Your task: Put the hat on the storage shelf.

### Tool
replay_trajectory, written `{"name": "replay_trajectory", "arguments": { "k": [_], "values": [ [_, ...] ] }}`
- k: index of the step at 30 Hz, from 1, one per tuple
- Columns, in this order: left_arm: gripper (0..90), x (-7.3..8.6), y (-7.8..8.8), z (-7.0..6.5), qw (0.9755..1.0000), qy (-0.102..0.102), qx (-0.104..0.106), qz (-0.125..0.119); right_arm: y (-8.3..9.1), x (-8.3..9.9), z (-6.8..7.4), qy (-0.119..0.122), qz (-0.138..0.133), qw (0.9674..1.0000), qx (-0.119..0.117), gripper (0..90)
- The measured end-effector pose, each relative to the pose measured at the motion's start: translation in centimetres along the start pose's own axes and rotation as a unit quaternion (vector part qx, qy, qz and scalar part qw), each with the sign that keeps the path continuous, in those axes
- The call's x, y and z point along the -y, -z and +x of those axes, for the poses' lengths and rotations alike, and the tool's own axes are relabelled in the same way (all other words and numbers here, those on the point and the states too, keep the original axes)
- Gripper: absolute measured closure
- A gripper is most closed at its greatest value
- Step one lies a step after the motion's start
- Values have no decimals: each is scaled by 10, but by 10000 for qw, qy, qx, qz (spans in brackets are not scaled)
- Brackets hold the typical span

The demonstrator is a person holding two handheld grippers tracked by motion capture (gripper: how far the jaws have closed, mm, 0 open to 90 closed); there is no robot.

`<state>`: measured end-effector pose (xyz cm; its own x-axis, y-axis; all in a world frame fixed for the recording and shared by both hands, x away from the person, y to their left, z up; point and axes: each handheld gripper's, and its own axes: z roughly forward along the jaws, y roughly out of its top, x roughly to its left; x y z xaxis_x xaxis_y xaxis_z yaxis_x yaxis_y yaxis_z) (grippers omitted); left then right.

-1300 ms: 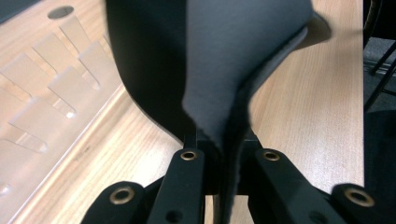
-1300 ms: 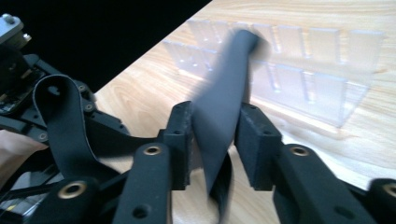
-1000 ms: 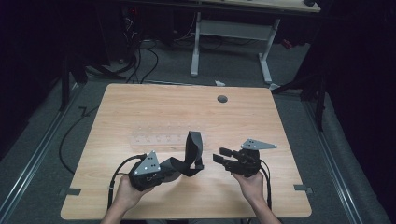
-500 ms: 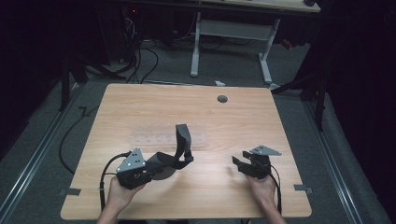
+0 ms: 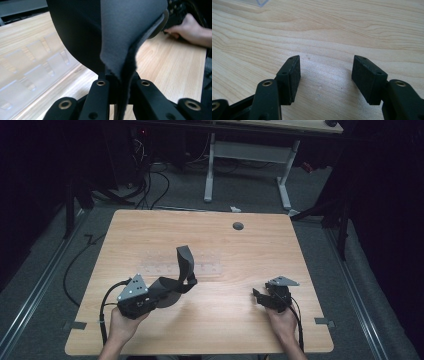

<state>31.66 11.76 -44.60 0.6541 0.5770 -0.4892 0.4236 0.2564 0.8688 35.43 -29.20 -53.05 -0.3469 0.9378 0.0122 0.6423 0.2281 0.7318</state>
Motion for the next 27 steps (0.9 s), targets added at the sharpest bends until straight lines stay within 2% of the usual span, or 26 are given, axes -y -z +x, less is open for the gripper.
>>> {"name": "replay_trajectory", "arguments": {
  "k": [3, 7, 11, 16, 23, 27],
  "values": [
    [861, -5, 2, 3, 9999, -11, -68, -117, -1, 0, 2, 126, 22, 9999, 85, 396],
    [861, -17, 6, 6, 9992, 4, -116, -393, -1, 0, 2, 123, 21, 9999, 85, 396],
    [861, -24, 10, 7, 9985, -50, -154, -518, -1, 0, 3, 123, 24, 9999, 86, 395],
    [861, -35, 15, 14, 9971, -93, -322, -686, -1, 0, 3, 129, 28, 9999, 77, 389],
    [861, -49, 16, 23, 9944, -90, -499, -932, -1, 0, 3, 123, 28, 9999, 82, 389],
    [861, -55, 13, 33, 9919, -125, -685, -1065, -1, 0, 3, 121, 25, 9999, 84, 389]
  ]
}}
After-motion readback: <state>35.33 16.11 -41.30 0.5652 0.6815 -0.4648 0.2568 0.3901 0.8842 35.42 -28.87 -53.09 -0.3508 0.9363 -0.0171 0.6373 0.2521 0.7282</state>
